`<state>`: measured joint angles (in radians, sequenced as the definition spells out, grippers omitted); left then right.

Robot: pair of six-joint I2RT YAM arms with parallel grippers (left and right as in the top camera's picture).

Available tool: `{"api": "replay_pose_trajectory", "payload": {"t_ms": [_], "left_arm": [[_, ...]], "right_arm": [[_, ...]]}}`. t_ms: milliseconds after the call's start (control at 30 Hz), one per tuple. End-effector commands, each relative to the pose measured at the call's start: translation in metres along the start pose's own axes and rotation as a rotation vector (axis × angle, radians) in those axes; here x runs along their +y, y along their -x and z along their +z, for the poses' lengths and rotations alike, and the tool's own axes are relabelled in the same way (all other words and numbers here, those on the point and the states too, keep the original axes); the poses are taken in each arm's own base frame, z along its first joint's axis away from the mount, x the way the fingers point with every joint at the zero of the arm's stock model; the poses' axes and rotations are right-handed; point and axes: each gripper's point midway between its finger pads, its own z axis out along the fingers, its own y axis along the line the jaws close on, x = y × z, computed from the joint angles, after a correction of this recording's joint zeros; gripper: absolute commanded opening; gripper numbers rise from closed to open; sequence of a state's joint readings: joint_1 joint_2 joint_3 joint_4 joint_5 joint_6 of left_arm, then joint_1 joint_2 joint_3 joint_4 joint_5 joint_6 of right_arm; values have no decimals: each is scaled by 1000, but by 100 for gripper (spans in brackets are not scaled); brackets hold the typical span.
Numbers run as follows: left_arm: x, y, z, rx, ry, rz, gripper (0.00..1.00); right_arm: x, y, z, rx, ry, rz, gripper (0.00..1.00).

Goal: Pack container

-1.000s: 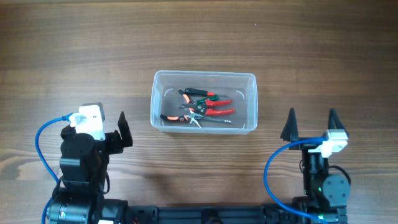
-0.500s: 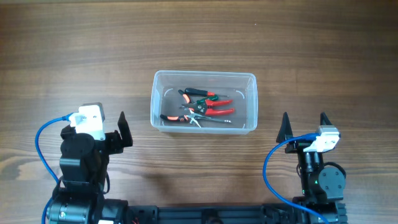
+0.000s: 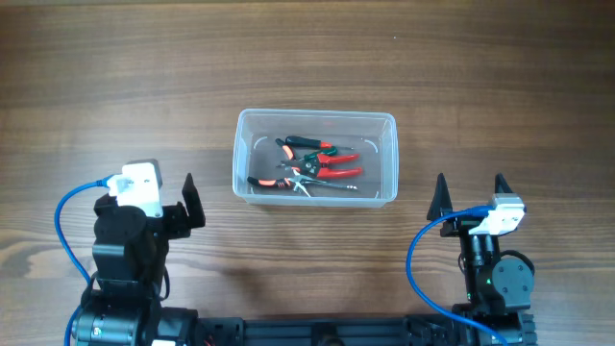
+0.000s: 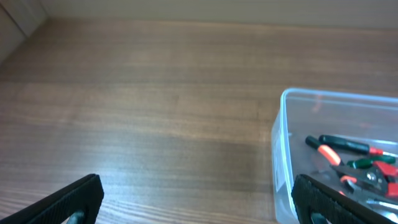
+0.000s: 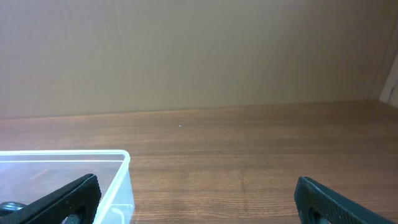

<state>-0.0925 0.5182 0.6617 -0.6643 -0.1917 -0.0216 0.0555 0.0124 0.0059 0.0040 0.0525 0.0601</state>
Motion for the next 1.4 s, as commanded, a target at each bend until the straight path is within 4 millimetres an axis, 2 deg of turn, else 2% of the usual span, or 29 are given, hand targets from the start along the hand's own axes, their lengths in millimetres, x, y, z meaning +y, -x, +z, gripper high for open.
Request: {"api": "replay_pose_trajectory", "payload": {"t_ms": [0, 133, 233, 300, 400, 500, 533, 633, 733, 933, 1067, 1367], "left_arm": [[-21, -7, -14, 0, -139, -12, 100], [-20, -27, -33, -71, -173, -81, 100], [-18, -38, -32, -173, -184, -135, 100], [-20, -35, -23, -253, -195, -144, 100], [-23, -10, -7, -449, -207, -169, 100], [-22, -4, 4, -586, -204, -192, 100], [-22, -7, 7, -590, -205, -193, 100], [-36, -36, 25, -479, -264, -162, 100], [-54, -52, 28, -419, -342, -54, 100], [-59, -52, 26, -421, -373, -40, 100], [-67, -52, 22, -443, -400, 66, 100], [-67, -52, 23, -440, -400, 65, 100]], "right_arm": [[2, 3, -1, -14, 14, 19, 100], [2, 3, -1, -14, 14, 19, 100], [2, 3, -1, -14, 14, 19, 100], [2, 3, -1, -14, 14, 19, 100], [2, 3, -1, -14, 14, 19, 100], [2, 3, -1, -14, 14, 19, 100], [2, 3, -1, -14, 14, 19, 100], [2, 3, -1, -14, 14, 19, 100], [2, 3, -1, -14, 14, 19, 100], [2, 3, -1, -14, 14, 19, 100], [2, 3, -1, -14, 14, 19, 100], [2, 3, -1, -14, 14, 20, 100]]}}
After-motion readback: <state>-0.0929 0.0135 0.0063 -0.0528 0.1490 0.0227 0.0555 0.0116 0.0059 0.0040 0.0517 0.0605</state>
